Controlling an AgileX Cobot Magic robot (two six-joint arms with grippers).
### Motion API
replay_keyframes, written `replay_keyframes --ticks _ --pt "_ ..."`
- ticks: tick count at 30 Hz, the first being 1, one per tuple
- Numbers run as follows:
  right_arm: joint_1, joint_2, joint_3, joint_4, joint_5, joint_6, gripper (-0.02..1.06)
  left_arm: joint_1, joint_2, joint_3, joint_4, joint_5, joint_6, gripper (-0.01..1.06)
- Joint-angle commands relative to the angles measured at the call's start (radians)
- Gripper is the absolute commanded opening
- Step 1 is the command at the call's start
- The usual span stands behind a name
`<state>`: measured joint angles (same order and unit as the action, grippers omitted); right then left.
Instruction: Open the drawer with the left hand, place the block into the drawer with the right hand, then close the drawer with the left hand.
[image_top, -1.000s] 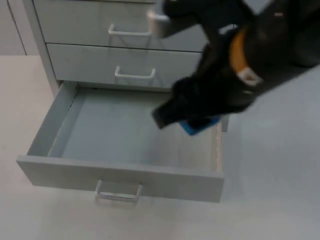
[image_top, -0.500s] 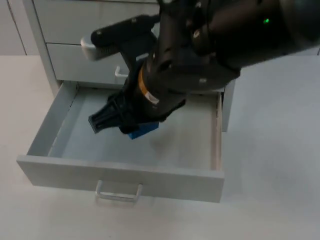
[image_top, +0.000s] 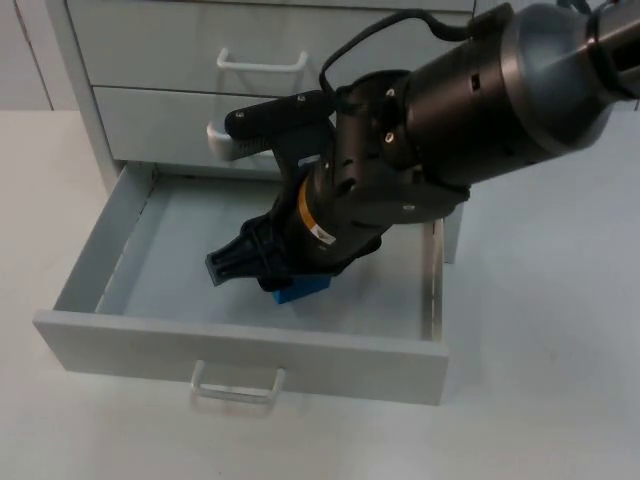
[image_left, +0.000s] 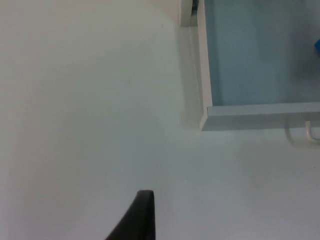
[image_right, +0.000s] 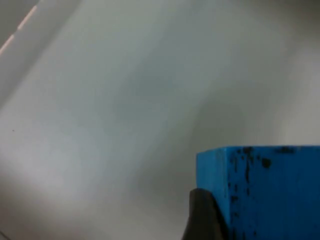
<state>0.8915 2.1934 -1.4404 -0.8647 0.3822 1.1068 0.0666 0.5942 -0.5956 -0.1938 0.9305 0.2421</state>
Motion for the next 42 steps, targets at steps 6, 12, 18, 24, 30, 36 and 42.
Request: replay_keyframes --ticks 6,12,18,24,30,36,42 --pt "-0.001 0.005 -0.007 -0.011 -0.012 0.004 0.52 0.004 -0.007 0.003 -0.002 -0.002 0.000 1.05" --pt "0.001 0.005 -0.004 0.005 -0.012 0.004 0.65 0.004 -0.007 0.003 -0.002 -0.002 0.000 1.05" --pt "0.001 -0.012 -0.006 0.005 0.009 0.000 0.65 0.004 -0.007 0.003 -0.002 -0.002 0.000 1.05" --pt "0.026 -0.142 -0.006 0.080 0.153 -0.100 0.65 0.004 -0.007 0.003 -0.002 -0.002 0.000 1.05" --pt "0.040 -0.272 0.019 0.373 0.278 -0.378 0.65 0.004 -0.007 0.003 -0.002 -0.002 0.000 1.05" --pt "0.040 -0.388 0.139 0.473 0.288 -0.473 0.65 0.004 -0.007 0.003 -0.002 -0.002 0.000 1.05" --pt "0.040 -0.473 0.299 0.482 0.256 -0.480 0.65 0.004 -0.007 0.003 0.001 -0.004 0.000 1.05"
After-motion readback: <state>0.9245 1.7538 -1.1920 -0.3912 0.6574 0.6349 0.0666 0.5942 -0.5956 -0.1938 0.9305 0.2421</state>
